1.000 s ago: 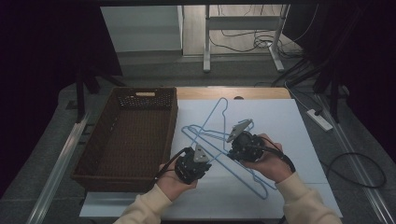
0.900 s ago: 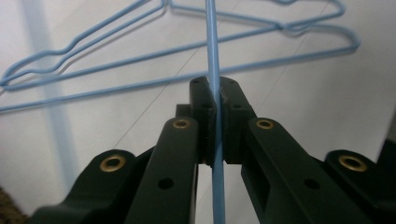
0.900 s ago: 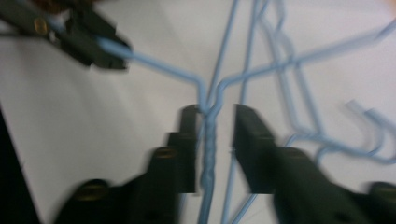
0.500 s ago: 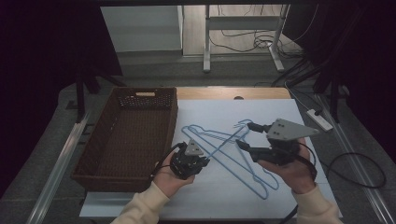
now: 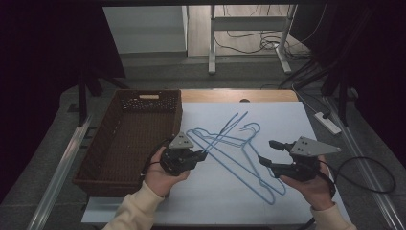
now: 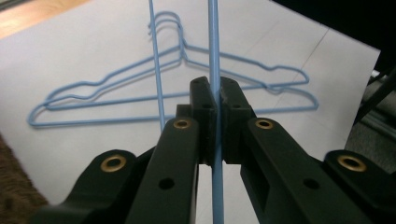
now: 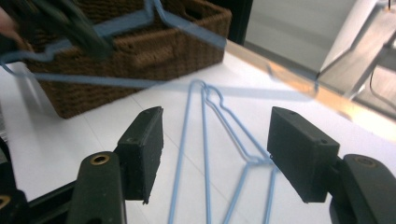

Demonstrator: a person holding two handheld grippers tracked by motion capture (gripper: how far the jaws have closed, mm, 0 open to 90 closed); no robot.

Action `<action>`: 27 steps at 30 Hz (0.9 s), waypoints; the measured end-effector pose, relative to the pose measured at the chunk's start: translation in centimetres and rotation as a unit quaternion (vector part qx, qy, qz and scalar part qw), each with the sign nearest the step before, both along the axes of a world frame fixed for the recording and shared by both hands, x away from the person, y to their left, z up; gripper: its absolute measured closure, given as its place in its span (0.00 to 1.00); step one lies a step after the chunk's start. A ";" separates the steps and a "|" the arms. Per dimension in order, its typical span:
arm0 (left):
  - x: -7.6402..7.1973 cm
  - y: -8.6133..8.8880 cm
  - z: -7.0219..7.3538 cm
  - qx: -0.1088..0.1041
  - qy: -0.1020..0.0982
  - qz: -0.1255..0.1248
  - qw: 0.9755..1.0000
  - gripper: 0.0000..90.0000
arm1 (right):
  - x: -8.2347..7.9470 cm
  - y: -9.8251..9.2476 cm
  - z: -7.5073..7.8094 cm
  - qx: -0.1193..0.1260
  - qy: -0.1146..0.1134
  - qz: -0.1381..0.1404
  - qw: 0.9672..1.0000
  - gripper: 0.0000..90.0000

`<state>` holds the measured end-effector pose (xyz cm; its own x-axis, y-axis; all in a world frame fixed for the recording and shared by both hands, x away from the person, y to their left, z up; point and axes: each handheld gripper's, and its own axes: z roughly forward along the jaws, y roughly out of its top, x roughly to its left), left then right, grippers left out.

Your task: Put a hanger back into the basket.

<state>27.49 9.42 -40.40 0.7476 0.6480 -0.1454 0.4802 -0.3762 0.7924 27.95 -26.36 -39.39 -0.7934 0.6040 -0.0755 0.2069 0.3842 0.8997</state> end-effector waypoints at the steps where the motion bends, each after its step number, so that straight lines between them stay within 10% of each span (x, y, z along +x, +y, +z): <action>1: 0.1 0.4 0.2 -0.005 0.000 0.002 1.000 0.96 | 0.3 -0.2 -0.5 -0.001 0.006 -0.004 1.000 0.40; 13: 0.8 5.1 2.4 -0.085 0.016 0.010 0.996 0.96 | 1.9 -0.7 -3.2 -0.023 0.035 -0.029 0.999 0.39; 27: 1.6 9.6 5.0 -0.098 -0.011 0.051 0.994 0.96 | 2.2 -1.0 -3.7 -0.027 0.043 -0.039 0.998 0.39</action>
<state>29.12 19.03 -35.37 0.6835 0.6822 -0.2597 0.4893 -0.1642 0.8565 30.13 -27.40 -43.06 -0.7490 0.6612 -0.0421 0.3145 0.4108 0.8558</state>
